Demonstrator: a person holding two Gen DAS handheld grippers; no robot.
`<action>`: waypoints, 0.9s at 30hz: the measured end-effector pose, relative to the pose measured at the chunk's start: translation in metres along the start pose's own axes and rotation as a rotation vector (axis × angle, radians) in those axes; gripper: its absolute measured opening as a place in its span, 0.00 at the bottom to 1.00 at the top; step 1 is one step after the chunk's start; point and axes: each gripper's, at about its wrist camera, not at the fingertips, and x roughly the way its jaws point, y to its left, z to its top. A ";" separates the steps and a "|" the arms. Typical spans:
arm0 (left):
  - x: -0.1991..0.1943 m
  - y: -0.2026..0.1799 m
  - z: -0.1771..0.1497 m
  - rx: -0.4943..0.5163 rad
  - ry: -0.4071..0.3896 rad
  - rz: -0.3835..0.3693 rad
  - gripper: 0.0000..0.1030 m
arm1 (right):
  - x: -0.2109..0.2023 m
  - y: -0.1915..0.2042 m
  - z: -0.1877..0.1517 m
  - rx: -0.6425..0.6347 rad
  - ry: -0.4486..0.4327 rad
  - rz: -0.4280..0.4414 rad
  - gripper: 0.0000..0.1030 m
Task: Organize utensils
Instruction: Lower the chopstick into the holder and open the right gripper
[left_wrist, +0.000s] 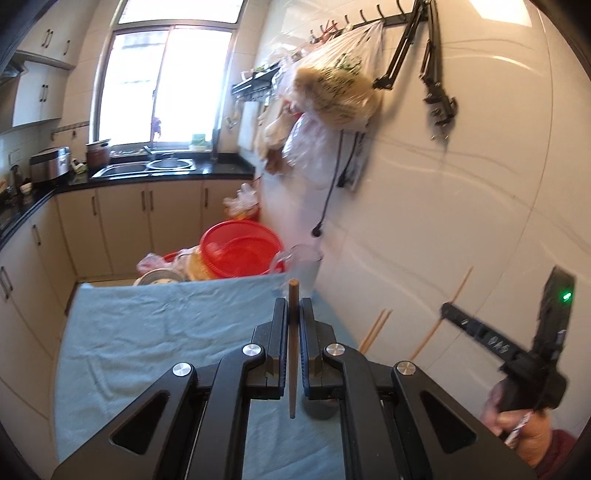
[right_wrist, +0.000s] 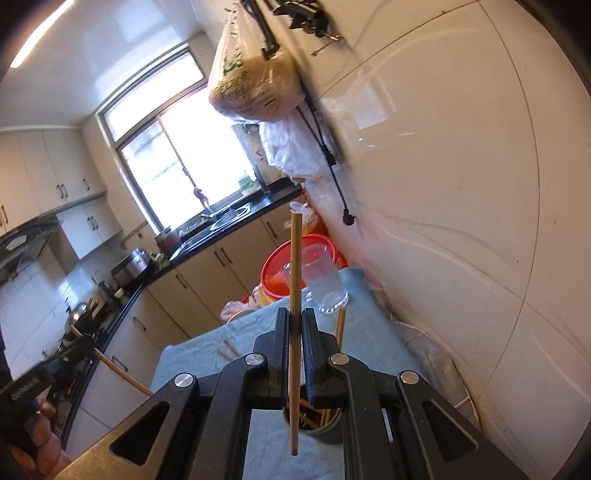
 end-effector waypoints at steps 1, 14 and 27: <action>0.002 -0.003 0.005 -0.003 0.000 -0.017 0.05 | 0.003 0.000 0.002 0.004 -0.003 -0.003 0.07; 0.075 -0.037 0.013 0.015 0.104 -0.083 0.05 | 0.053 -0.027 0.009 0.044 0.024 -0.085 0.07; 0.141 -0.041 -0.023 0.064 0.261 -0.047 0.05 | 0.110 -0.047 -0.023 0.093 0.207 -0.101 0.07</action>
